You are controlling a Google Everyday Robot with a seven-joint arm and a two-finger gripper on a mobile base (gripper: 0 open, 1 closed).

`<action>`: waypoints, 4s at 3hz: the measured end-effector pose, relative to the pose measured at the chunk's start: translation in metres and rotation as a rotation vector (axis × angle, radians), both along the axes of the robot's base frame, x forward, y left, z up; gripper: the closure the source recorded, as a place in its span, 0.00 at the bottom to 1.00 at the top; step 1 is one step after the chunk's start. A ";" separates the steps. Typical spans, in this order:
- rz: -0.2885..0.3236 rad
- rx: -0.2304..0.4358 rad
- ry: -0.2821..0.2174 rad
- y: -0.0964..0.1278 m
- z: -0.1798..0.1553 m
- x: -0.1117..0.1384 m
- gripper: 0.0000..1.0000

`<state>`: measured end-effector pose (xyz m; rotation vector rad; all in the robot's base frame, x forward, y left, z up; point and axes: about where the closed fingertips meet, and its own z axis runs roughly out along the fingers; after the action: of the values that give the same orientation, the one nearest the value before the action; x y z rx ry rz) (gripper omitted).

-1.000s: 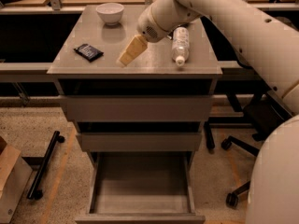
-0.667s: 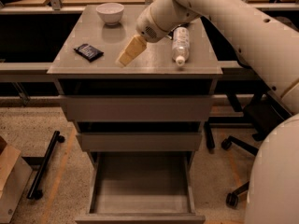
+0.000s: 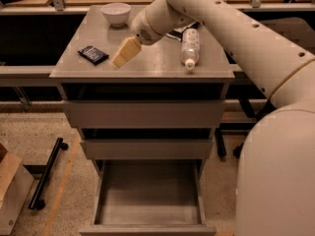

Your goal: Place rxbar blueberry into bottom drawer

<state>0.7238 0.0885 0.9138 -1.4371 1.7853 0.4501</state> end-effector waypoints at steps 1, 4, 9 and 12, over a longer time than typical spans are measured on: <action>0.028 0.059 -0.003 0.029 -0.007 0.024 0.00; 0.117 0.158 0.051 0.119 -0.049 0.078 0.00; 0.106 0.174 0.061 0.130 -0.065 0.081 0.88; 0.166 0.159 0.057 0.051 -0.041 -0.025 1.00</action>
Offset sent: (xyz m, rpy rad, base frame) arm 0.0864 0.0739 -0.0342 0.1413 0.0199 0.0532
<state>0.6984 0.1400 0.8732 -1.4777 1.6405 0.7092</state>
